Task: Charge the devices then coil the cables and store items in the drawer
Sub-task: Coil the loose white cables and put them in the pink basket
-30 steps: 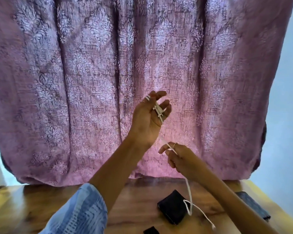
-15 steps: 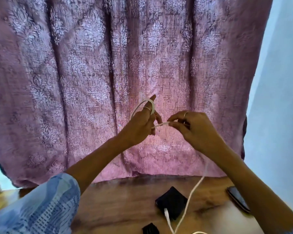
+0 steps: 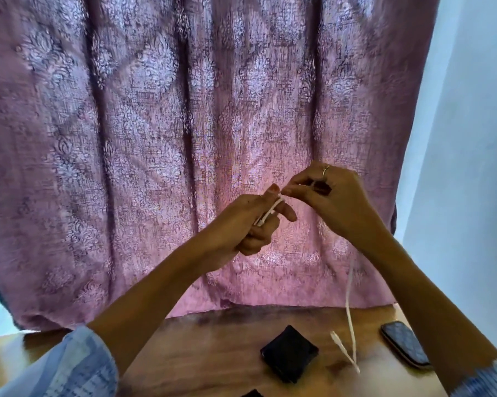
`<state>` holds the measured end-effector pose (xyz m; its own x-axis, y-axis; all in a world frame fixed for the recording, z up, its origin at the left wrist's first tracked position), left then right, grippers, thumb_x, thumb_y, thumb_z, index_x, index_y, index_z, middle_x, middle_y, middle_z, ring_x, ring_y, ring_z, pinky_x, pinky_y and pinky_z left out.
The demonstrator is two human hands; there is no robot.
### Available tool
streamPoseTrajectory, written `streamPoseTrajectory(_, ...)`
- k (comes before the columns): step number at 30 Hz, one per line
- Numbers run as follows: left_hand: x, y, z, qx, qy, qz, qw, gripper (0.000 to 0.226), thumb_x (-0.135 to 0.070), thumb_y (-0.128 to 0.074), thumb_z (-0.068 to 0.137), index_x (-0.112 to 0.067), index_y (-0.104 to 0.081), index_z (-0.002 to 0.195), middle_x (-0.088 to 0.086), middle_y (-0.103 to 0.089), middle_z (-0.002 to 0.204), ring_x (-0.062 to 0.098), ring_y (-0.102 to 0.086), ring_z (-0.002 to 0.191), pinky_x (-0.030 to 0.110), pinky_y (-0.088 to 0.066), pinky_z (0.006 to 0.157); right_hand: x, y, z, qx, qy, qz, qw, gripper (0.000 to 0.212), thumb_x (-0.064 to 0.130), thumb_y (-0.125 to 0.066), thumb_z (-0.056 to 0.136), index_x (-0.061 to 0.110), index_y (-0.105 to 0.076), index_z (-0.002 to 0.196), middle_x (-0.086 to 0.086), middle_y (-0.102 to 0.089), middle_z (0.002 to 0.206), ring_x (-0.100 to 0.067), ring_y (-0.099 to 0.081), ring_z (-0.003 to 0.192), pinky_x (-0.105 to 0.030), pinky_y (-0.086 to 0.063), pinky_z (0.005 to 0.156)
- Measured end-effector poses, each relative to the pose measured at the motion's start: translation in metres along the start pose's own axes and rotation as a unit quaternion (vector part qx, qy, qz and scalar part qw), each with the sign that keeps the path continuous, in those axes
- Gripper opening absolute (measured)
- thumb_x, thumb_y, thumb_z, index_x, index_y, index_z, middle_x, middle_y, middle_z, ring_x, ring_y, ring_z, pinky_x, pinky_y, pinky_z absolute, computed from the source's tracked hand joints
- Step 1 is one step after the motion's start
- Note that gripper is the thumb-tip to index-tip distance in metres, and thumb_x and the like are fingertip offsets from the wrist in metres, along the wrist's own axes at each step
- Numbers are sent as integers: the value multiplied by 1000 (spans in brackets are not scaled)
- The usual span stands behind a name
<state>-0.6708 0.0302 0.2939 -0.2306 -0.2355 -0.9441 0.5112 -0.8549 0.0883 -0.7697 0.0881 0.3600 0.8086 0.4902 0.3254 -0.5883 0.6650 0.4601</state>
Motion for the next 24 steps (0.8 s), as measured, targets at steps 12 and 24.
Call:
streamPoseTrajectory(12,-6,-26,10,33,-22,-303,952,36,-34,-40,90,-8,-62,101,-7,-31,37,6,-8,33,17,-11,30,-43,-93,-75,-4,-304,447,842,45,44,-39,97,24,-60,63,6,-46,47,-4,-35,37,-18,-30,39)
streamPoseTrajectory(24,4,19,9,-193,-114,81,971,39,-10,-30,103,-15,-26,141,-3,-65,76,5,-44,40,15,-39,44,-19,-109,-122,217,-269,117,931,31,15,-39,101,18,-52,74,5,-45,59,-4,-42,49,-25,-36,53)
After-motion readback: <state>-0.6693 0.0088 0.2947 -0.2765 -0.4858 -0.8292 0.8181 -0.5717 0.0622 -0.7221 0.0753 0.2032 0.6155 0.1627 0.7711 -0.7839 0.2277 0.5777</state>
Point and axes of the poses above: each hand's wrist, its own z-axis towards the middle knuckle, its own y-axis out of the back of the hand, x = y × z, the point moved 8 cm from there along z, towards the middle knuckle
